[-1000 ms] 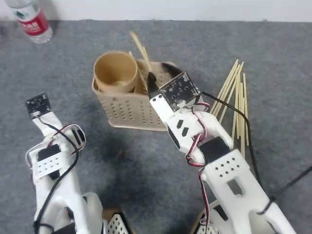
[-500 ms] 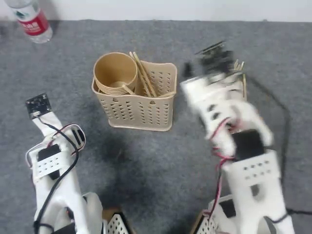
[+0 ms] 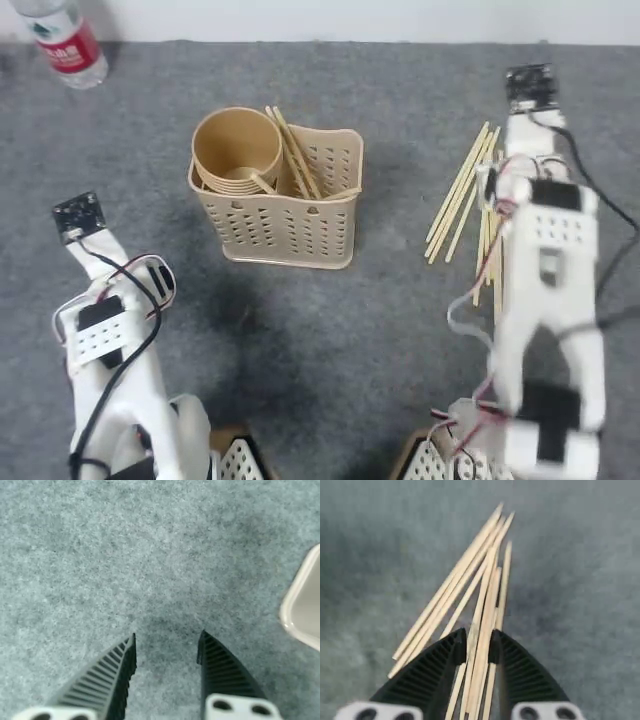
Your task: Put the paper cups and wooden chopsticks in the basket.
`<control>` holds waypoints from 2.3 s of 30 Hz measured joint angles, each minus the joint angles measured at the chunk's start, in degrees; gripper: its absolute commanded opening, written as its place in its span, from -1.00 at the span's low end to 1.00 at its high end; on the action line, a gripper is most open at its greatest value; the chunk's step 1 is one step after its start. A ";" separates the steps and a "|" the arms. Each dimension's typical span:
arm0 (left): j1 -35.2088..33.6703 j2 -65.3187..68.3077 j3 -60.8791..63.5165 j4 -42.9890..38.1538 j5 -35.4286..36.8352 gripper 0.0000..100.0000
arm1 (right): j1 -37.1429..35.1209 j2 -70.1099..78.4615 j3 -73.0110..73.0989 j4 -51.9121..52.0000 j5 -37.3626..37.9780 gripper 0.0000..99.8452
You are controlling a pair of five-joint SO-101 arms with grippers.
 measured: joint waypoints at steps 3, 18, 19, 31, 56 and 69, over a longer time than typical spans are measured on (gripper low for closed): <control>0.00 0.00 0.00 0.00 0.00 -0.62 | 1.05 11.08 -3.34 0.09 0.88 -0.82; 0.00 0.00 0.00 0.00 0.00 -0.62 | 1.76 32.44 -17.32 1.49 1.14 -0.96; 0.00 0.00 0.00 0.00 0.00 -0.62 | 1.93 32.44 -17.58 1.58 1.14 -1.00; 0.00 0.00 0.00 0.00 0.00 -0.62 | 1.93 32.44 -20.75 7.56 3.43 -0.99; 0.00 0.00 0.00 0.00 0.00 -0.62 | 1.85 22.59 -21.80 16.62 5.36 -0.68; 0.00 0.00 0.00 0.00 0.00 -0.62 | 1.85 23.82 -21.89 14.33 7.21 -0.75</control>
